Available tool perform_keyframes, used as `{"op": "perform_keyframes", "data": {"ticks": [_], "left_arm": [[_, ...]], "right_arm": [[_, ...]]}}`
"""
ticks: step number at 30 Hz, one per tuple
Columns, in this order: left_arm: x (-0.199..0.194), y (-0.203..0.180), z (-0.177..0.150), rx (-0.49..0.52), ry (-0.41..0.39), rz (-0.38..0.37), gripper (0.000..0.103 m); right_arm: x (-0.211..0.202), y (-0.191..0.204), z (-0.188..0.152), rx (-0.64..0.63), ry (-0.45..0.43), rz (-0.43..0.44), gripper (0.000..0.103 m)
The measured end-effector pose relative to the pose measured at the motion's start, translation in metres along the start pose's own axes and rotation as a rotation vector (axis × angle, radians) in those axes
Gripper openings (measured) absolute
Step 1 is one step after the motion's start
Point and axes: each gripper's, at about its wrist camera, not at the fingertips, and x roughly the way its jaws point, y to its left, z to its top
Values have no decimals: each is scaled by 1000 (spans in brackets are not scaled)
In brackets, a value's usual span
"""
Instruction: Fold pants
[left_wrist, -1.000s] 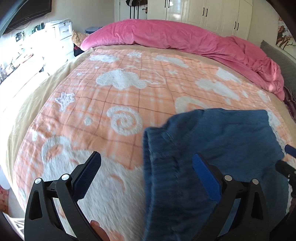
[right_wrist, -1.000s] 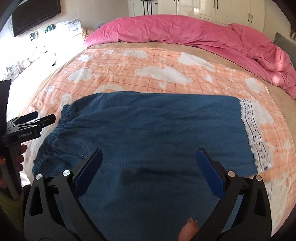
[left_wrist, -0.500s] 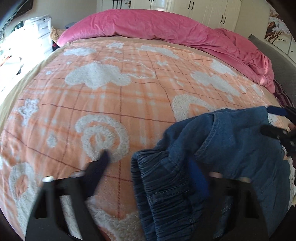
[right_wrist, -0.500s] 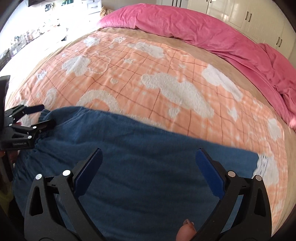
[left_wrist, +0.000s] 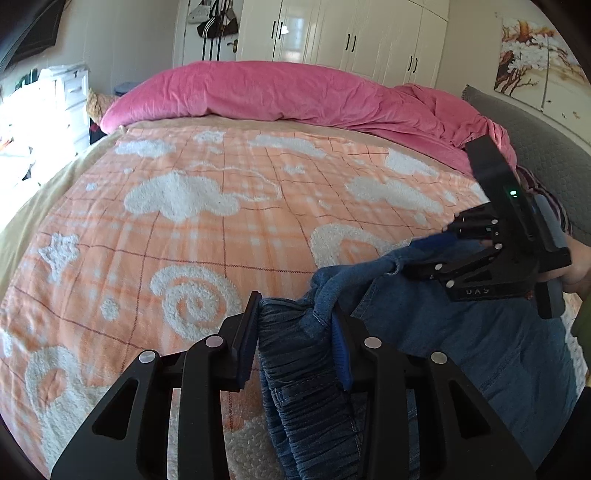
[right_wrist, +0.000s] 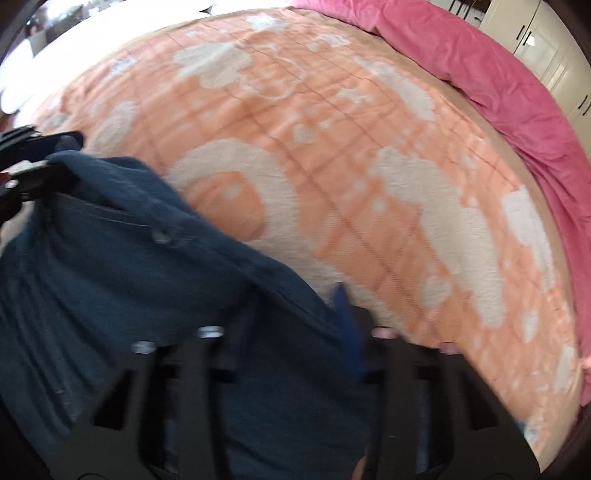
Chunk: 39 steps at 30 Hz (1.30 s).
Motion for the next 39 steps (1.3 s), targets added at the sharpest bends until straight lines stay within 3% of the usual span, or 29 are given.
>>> {"op": "perform_keyframes", "data": {"ticks": [3,11,16,19,28,35,39], "left_arm": [[-6,-4,-1,25,-20,35,33],[-48,-14,-7,25,-115,20,33],[-86,-29,-31,34,-170,25,34],[-107,-35,-52,40,-178,31,34],[-145,-29,-104,22,-79,28,37],[-143,-30,-130,19,25,60,39],[-147,-33,-141,23,44,68,39]], "right_arm": [[-21,5,-13,54,-65,-8,2],[-107,24,-65,221,-287,43,2],[-147,60,-103,263,-361,67,2],[-159,86,-128,282,-373,99,2],[-157,164,-177,251,-324,154,2],[-147,190,-190,208,-270,153,3],[-149,197,-200,194,-263,149,4]]}}
